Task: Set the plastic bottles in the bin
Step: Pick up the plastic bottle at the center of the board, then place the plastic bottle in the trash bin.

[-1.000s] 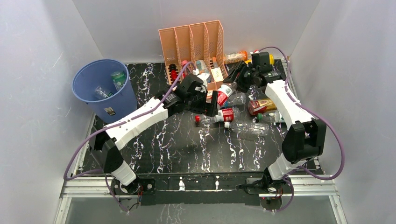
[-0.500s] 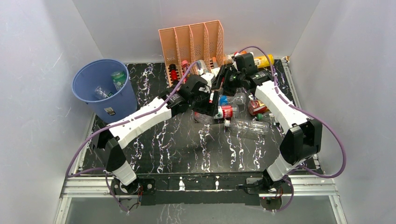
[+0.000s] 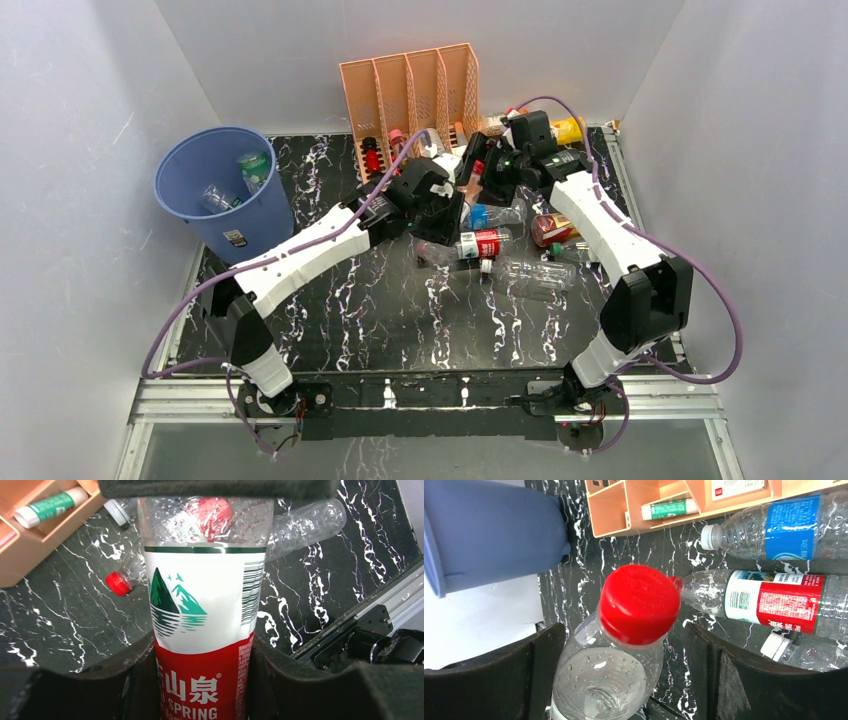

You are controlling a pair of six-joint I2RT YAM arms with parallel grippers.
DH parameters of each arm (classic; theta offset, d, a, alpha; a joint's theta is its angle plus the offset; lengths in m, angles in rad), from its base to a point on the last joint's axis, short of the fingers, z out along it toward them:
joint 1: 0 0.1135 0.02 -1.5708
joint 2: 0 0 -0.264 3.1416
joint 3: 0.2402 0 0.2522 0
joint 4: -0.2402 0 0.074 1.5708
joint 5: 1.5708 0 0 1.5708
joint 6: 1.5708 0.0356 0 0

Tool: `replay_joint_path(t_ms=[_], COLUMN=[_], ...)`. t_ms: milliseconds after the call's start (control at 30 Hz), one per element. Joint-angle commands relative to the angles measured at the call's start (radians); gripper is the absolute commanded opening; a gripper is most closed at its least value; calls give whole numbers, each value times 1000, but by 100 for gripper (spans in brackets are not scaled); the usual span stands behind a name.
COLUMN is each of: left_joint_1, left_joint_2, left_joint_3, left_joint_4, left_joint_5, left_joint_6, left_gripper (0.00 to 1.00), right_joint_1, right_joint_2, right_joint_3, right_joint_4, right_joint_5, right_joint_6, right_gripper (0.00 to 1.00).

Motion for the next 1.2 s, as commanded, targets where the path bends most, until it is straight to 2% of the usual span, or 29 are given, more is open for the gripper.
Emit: replay_joint_path(t_ms=[0,133,333,667,833,967,1033,1167], left_joint_1=[3,63,365,829,1030,1119,1132,1132], left_joint_2=[-29,-49,-109,-48,-47,-62,-64,-81], left_joint_3=[109,191,282,568,516,439,417,368], left_joint_4=[-112,-204,-280,-371,-336,-286,-275,-258], left_joint_5=[-126,-174,-81,-37,-10,-6,-8,-28], left_joint_6=[43,63,90,120,117,132,143,156], left_gripper=[32,33,33,35,35,36,40,76], right_joint_1=[-92,-180,-228,-228,-228,-229,-228,-230], right_joint_2=[-83,-143,-215,-260,-272,-279,-282,-285], right_joint_3=[59,54,-18,-136,-158,-179,-194,-216], right_joint_4=[-30,-49,-45,-22,-33,-34,-30,-22], right_joint_5=[27,41,49,15,21,19,18,15], right_joint_6=[-29,-43,-62,-79,-101,-114,-117,-122], right_gripper=[98,98,98,98,98,98,98,98])
